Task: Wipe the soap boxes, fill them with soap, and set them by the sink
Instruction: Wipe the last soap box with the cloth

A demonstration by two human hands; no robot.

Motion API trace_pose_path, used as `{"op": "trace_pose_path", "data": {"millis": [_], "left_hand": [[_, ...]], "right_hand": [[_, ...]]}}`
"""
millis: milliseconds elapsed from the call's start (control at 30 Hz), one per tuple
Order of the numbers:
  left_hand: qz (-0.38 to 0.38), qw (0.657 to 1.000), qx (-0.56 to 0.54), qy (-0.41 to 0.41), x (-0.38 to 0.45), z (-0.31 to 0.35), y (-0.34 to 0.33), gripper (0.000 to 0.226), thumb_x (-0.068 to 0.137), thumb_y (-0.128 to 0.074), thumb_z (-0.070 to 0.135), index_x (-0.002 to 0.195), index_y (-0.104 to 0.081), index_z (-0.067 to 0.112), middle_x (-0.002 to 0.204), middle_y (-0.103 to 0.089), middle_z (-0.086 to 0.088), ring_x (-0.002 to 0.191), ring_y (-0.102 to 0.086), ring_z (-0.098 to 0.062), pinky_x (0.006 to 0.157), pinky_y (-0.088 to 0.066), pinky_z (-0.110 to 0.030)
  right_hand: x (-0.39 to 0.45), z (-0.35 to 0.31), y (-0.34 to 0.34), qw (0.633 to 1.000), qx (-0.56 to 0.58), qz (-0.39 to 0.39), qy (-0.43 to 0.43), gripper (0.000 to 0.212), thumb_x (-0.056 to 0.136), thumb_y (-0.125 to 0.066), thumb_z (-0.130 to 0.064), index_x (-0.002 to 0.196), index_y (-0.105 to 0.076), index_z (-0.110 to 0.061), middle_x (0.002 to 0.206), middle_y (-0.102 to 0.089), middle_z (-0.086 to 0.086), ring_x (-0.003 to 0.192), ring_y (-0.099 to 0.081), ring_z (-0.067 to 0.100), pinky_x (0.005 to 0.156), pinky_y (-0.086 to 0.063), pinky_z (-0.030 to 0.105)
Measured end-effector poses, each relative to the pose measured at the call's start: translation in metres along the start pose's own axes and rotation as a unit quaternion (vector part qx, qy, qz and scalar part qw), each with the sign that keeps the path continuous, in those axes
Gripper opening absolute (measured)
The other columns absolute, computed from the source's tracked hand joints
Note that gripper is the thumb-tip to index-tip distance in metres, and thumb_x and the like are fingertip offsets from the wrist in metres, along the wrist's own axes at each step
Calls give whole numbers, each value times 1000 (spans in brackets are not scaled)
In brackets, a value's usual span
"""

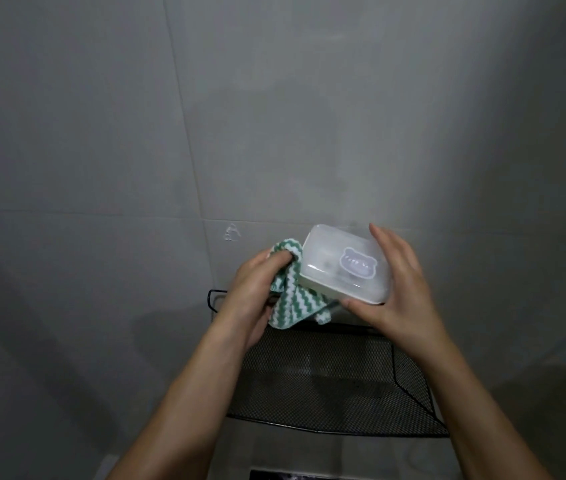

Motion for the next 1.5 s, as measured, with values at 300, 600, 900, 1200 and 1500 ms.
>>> {"op": "trace_pose_path", "data": {"millis": [300,600,900,1200,1500], "left_hand": [[4,999,17,-27,2,-6,8,19,91,-59,7,87,-73,19,82,-72,-6,72,-68,-16,66,-52,-31],[87,984,88,-126,3,2,19,33,78,-67,-9,97,-71,18,87,-75,-4,75,-69,-15,66,-58,-29],[141,929,214,-266,-11,41,15,39,68,-70,-11,96,-69,16,81,-71,9,68,-64,2,62,-48,-10],[164,915,240,-280,-17,47,18,40,69,-67,-11,94,-68,20,83,-69,11,71,-63,1,65,-47,-11],[157,889,246,-352,-33,71,3,48,69,-69,5,110,-61,28,100,-68,21,90,-66,1,76,-48,-11]], "right_hand": [[-11,5,7,998,61,11,-10,94,63,-93,-29,146,-50,-20,145,-45,-3,136,-38,-6,104,-34,6],[-12,15,10,990,135,33,-12,94,58,-90,-27,141,-47,-32,152,-41,-4,141,-43,13,113,-42,36],[-5,17,-7,962,269,-12,-35,107,66,-78,22,153,-31,-16,143,-47,-31,126,-53,-6,94,-46,10],[-10,10,-18,854,506,-77,-96,77,86,-62,-2,153,-36,-30,149,-51,7,122,-62,18,92,-53,23],[-11,35,-28,775,599,-27,-200,59,80,-59,0,138,-52,-6,121,-70,14,108,-69,25,82,-59,32]]}}
Point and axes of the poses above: each hand's wrist, its own x-axis towards the middle knuckle, its own y-axis out of the back of the hand, z = x × y, the point moved 8 cm from there along x, towards the middle knuckle
